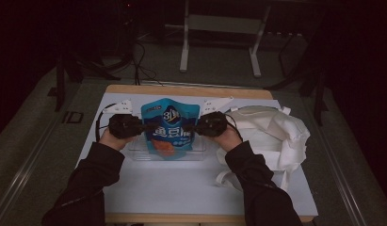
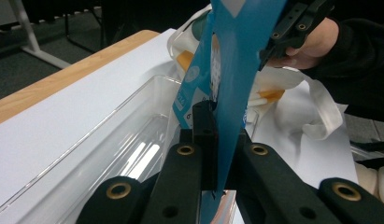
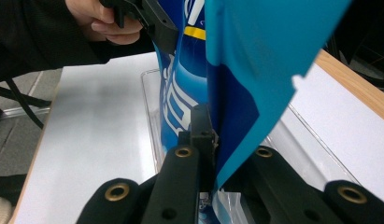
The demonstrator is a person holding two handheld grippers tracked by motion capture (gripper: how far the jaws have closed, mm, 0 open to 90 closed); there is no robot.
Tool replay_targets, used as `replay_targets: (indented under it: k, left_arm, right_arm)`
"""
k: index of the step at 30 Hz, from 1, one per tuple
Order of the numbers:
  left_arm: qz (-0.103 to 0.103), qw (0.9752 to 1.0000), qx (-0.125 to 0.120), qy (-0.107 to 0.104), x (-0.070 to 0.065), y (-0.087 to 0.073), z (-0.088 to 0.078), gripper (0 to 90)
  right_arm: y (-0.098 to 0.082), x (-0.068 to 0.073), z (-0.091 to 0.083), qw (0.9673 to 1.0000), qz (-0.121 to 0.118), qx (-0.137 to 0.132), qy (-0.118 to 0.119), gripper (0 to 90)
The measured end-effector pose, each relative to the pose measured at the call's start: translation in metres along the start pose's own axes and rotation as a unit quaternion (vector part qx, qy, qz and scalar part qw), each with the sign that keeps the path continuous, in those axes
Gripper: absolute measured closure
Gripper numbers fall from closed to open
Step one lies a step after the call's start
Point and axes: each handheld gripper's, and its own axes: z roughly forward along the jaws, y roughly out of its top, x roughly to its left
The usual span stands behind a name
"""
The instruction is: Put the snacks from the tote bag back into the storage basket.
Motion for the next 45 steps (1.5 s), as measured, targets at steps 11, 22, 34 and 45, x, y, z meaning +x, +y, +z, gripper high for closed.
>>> replay_targets:
  k: [11, 22, 34, 45]
  left_arm:
    - [0.001, 0.9998, 0.01, 0.015, -0.002, 0.005, 0.002, 84.9]
    - [-0.015, 0.999, 0.001, 0.042, -0.01, 0.018, -0.004, 34.0]
    - [-0.017, 0.9982, 0.001, 0.058, -0.017, 0.019, -0.01, 6.9]
    - [-0.023, 0.9958, 0.01, 0.088, -0.027, 0.004, -0.016, 0.9]
  right_arm:
    - [0.002, 0.0, 0.0, 0.9999, -0.004, 0.006, -0.012, 82.2]
    - [0.012, 0.006, -0.007, 0.999, -0.005, -0.007, -0.044, 36.1]
    - [0.013, 0.009, -0.02, 0.9984, 0.012, -0.036, -0.043, 13.3]
    - [0.005, 0.015, -0.028, 0.9978, 0.01, -0.024, -0.061, 14.3]
